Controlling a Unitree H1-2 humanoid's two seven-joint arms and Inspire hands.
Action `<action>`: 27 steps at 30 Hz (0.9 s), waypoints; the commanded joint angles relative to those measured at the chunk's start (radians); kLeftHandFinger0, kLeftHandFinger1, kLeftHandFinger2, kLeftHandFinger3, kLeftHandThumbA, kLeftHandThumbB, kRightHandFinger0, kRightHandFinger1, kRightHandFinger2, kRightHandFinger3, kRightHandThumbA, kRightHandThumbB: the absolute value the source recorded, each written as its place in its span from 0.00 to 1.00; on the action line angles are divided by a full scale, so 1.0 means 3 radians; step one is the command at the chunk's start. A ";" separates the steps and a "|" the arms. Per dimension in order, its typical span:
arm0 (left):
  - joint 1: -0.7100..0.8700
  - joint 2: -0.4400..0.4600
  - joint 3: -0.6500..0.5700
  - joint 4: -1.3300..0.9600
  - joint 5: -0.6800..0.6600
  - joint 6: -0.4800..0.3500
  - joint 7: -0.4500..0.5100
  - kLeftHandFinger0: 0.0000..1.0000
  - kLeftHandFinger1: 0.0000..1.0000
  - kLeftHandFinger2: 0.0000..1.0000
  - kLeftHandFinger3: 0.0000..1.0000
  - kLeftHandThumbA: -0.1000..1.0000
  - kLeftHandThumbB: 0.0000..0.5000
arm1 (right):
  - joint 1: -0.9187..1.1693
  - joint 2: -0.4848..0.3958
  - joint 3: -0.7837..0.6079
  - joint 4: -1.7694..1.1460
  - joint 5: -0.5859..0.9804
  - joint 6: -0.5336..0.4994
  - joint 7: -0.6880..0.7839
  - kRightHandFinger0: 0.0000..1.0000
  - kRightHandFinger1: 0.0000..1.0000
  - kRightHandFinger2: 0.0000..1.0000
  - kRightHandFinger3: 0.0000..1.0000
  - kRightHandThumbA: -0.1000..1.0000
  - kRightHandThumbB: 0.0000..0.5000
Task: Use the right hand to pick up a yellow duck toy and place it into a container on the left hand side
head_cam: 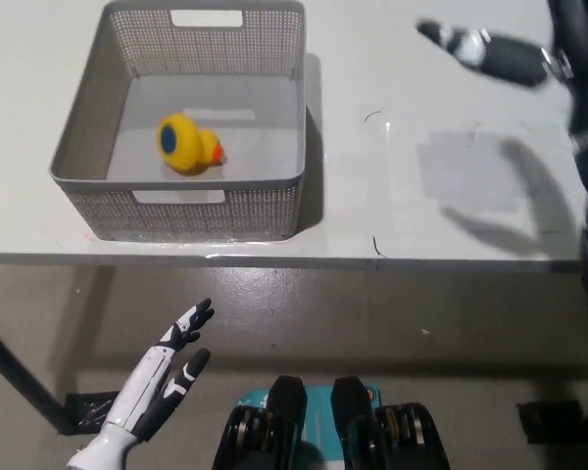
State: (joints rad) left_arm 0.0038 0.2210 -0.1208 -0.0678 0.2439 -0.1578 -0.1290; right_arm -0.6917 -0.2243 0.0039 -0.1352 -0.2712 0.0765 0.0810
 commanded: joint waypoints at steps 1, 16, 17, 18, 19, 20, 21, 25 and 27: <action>-0.0111 0.0065 0.0017 -0.0119 -0.0016 0.0058 -0.0057 1.00 1.00 1.00 1.00 1.00 0.35 | 0.0485 0.0080 -0.0296 -0.1037 0.0849 0.0079 0.0039 1.00 1.00 1.00 1.00 0.96 0.50; -0.0150 0.0016 0.0115 0.0051 -0.0128 -0.0185 0.0056 1.00 1.00 1.00 1.00 1.00 0.41 | 0.1648 0.0659 0.0468 0.0250 0.0697 -0.1065 0.0169 1.00 1.00 1.00 1.00 0.97 0.42; -0.0143 0.0001 0.0126 0.0044 -0.0162 -0.0167 0.0053 1.00 1.00 1.00 1.00 1.00 0.43 | 0.1736 0.0660 0.0525 0.0322 0.0683 -0.1114 0.0185 1.00 1.00 1.00 1.00 0.99 0.42; -0.0142 -0.0008 0.0132 0.0052 -0.0197 -0.0187 0.0050 1.00 1.00 1.00 1.00 1.00 0.43 | 0.1807 0.0660 0.0553 0.0376 0.0723 -0.1119 0.0217 1.00 1.00 1.00 1.00 1.00 0.43; -0.0142 -0.0015 0.0136 0.0060 -0.0202 -0.0212 0.0060 1.00 1.00 1.00 1.00 1.00 0.43 | 0.1852 0.0658 0.0565 0.0413 0.0769 -0.1109 0.0247 1.00 1.00 1.00 1.00 1.00 0.46; -0.0182 -0.0012 0.0150 0.0076 -0.0196 -0.0227 0.0070 1.00 1.00 1.00 1.00 1.00 0.43 | 0.1859 0.0664 0.0564 0.0469 0.0837 -0.1080 0.0276 1.00 1.00 1.00 1.00 1.00 0.47; -0.0186 -0.0011 0.0153 0.0078 -0.0194 -0.0231 0.0067 1.00 1.00 1.00 1.00 1.00 0.43 | 0.1882 0.0670 0.0565 0.0491 0.0872 -0.1067 0.0285 1.00 1.00 1.00 1.00 1.00 0.46; -0.0192 -0.0017 0.0177 0.0082 -0.0218 -0.0242 0.0060 1.00 1.00 1.00 1.00 1.00 0.43 | 0.2053 0.0665 0.0557 0.0598 0.1078 -0.1114 0.0399 1.00 1.00 1.00 1.00 1.00 0.38; -0.0201 -0.0018 0.0185 0.0085 -0.0237 -0.0246 0.0048 1.00 1.00 1.00 1.00 1.00 0.43 | 0.2094 0.0658 0.0537 0.0623 0.1131 -0.1131 0.0423 1.00 1.00 1.00 1.00 1.00 0.39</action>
State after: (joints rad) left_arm -0.0331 0.2136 -0.0794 -0.0317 0.2066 -0.1813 -0.1252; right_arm -0.0698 -0.0289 0.1658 0.0477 -0.0242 -0.1676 0.1569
